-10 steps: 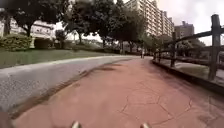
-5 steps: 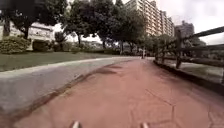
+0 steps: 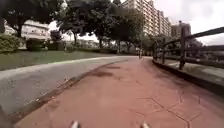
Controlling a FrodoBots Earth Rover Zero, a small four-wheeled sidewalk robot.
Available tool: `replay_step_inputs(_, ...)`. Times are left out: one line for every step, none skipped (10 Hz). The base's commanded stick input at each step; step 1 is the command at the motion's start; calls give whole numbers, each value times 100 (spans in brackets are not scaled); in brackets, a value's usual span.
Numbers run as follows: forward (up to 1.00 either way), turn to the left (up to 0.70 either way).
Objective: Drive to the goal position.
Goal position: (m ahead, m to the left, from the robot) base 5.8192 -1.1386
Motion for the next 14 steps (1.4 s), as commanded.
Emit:
replay_step_inputs(70,0)
replay_step_inputs(70,0)
replay_step_inputs(70,-35)
replay_step_inputs(70,-10)
replay_step_inputs(70,0)
replay_step_inputs(70,0)
replay_step_inputs(70,0)
replay_step_inputs(70,0)
replay_step_inputs(70,0)
replay_step_inputs(70,0)
replay_step_inputs(70,-34)
replay_step_inputs(70,-35)
replay_step_inputs(70,-35)
replay_step_inputs(70,-35)
